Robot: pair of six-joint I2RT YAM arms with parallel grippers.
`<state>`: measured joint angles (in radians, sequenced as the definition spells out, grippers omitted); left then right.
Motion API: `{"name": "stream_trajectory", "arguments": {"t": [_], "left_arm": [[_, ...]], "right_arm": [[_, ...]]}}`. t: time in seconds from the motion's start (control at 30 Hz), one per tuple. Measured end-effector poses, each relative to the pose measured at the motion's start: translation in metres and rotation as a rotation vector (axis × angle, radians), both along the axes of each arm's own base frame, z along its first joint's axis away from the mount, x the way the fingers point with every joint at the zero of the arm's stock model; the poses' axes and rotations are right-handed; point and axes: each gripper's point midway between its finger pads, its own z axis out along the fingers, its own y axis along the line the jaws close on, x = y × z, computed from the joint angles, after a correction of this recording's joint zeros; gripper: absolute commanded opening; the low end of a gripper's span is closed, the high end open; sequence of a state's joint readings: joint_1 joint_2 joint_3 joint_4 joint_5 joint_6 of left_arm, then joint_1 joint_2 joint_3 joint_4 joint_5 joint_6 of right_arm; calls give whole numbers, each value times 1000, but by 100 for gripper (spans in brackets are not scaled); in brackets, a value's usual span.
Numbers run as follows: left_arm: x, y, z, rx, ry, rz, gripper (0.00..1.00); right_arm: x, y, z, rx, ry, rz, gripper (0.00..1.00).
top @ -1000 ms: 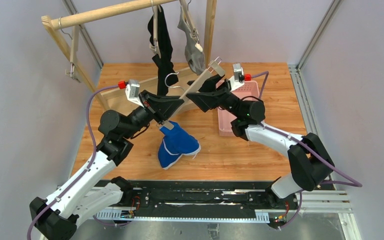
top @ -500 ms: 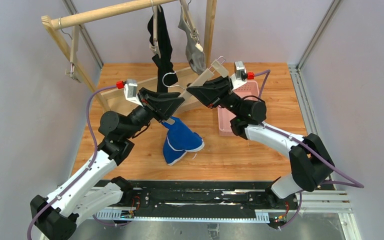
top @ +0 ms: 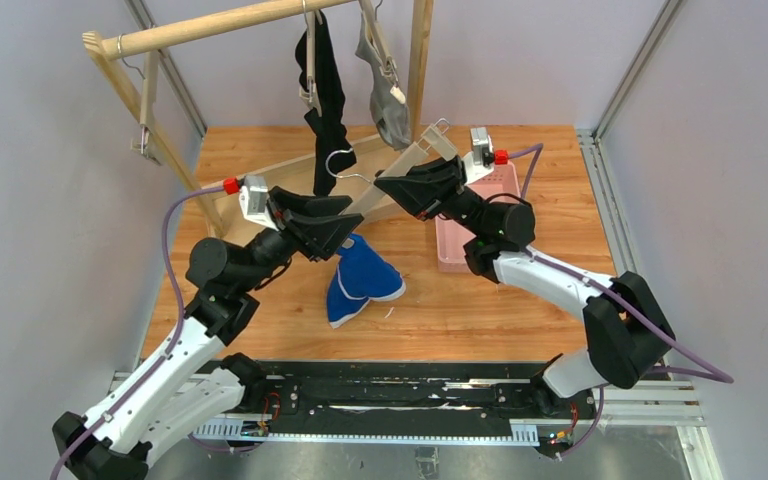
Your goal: Remove the underwear clipped to the hanger
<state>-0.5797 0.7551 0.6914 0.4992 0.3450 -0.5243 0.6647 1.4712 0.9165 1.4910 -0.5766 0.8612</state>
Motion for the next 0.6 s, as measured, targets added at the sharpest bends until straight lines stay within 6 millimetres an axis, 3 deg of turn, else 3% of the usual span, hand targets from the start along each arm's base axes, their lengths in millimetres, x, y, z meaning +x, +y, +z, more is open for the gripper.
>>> {"name": "stream_trajectory", "arguments": {"t": [0.17,0.6], "left_arm": [[-6,12,-1,36,-28,54,58],[2,24,-34,136,24,141,60]], "right_arm": [[-4,-4,7,10,-16,-2,1],[-24,-13,23,24,-71,22,1]]}}
